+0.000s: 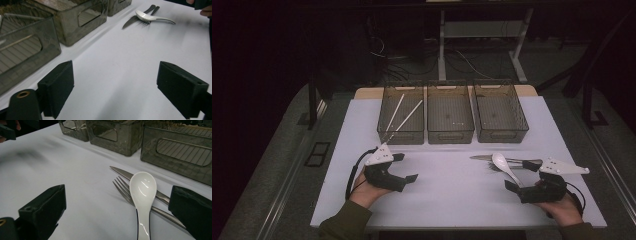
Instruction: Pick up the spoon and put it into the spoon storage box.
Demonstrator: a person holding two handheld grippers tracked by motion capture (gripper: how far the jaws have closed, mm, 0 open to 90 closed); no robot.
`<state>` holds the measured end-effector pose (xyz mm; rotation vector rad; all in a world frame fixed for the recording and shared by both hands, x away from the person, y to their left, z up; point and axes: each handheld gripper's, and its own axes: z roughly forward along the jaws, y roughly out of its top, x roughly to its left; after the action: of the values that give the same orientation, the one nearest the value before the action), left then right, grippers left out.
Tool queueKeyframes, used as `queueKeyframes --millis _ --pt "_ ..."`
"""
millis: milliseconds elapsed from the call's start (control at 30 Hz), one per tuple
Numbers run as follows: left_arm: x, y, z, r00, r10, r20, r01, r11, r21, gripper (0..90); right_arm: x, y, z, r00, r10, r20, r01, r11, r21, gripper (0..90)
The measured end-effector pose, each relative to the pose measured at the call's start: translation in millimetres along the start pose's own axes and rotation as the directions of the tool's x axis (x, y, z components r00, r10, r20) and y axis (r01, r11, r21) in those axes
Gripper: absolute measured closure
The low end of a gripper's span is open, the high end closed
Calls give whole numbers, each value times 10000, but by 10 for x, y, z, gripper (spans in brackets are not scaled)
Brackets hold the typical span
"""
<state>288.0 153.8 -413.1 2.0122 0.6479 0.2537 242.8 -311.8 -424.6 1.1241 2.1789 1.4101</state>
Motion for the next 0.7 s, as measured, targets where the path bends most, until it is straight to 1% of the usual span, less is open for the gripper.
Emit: queueKeyframes --millis 33,133,200,233,300,333,400,433,567,700 --pt "-5 -14 0 10000 -27 -36 27 10000 19 87 0 2 -2 10000 56 -45 -56 10000 16 14" --pt "-31 -62 -5 9997 -160 -190 163 9998 150 34 0 6 -4 9999 97 -31 -96 9998 189 15" --pt "-44 -83 -5 9997 -167 -159 171 9996 203 16 -4 10 -18 9999 83 -73 -81 9997 251 62" --pt "-47 -88 -3 9998 -127 -175 131 9997 229 14 -5 16 -25 9999 95 -57 -93 9996 261 67" --pt "-57 -88 10 9997 -191 -182 196 9994 268 0 -11 27 -42 9999 132 -74 -129 9992 371 160" --pt "-62 -84 14 9997 -183 -142 187 9994 285 0 -13 29 -50 9999 96 -33 -95 9993 350 171" --pt "-72 -80 19 9999 -84 -72 87 9993 362 0 -28 42 -56 9998 180 -32 -178 9985 516 256" --pt "-77 -79 21 9999 -96 -33 97 9992 380 0 -35 47 -58 9999 155 -37 -152 9985 533 289" --pt "-79 -82 31 10000 -55 -42 56 9992 396 0 -55 76 -52 9997 223 -54 -218 9966 789 434" --pt "-73 -81 26 10000 -33 -15 34 9993 366 0 -83 63 -15 9999 173 2 -172 9899 1405 590"
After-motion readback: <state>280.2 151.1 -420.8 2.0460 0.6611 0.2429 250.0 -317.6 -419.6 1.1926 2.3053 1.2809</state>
